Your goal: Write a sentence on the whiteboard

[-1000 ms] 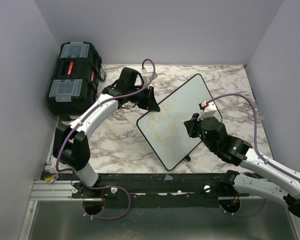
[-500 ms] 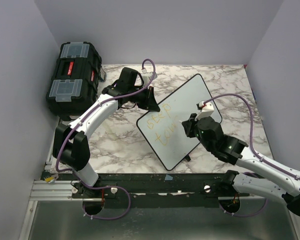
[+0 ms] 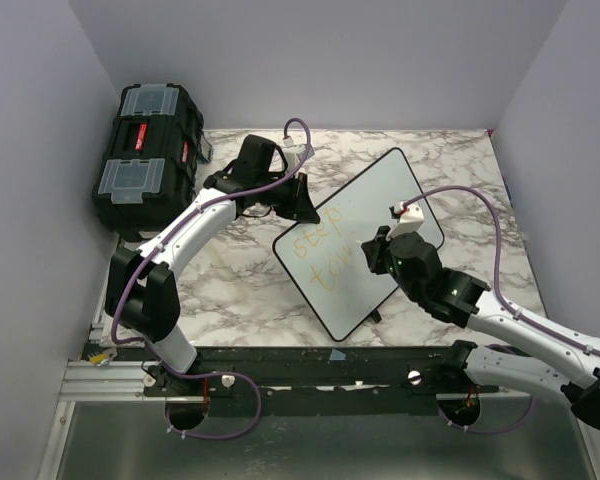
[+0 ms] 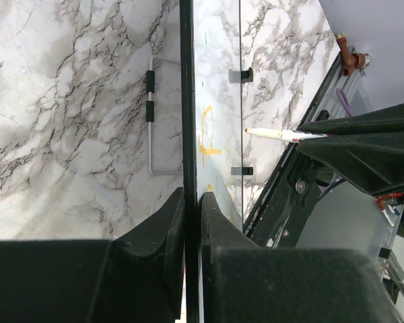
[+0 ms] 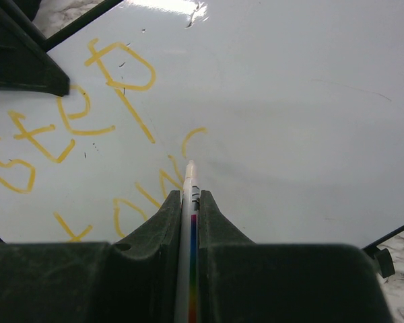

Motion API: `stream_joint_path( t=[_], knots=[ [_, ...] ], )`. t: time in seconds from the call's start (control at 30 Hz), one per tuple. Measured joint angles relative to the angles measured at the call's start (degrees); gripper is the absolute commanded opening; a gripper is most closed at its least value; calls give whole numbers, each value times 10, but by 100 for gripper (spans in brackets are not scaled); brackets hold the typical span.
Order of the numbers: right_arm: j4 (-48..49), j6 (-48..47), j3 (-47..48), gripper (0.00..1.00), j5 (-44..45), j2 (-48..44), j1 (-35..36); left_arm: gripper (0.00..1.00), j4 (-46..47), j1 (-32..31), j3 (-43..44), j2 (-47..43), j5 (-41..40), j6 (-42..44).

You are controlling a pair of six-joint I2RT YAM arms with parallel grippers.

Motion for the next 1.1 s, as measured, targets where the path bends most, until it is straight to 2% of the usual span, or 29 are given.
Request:
stream_joint_path(
  t=[0.53, 1.1],
  knots=[
    [18, 4, 0, 1, 19, 25, 0, 0, 0, 0, 0, 0, 0, 0],
    [80, 6, -3, 1, 45, 66, 0, 0, -1, -1, -1, 0, -2, 2]
  ],
)
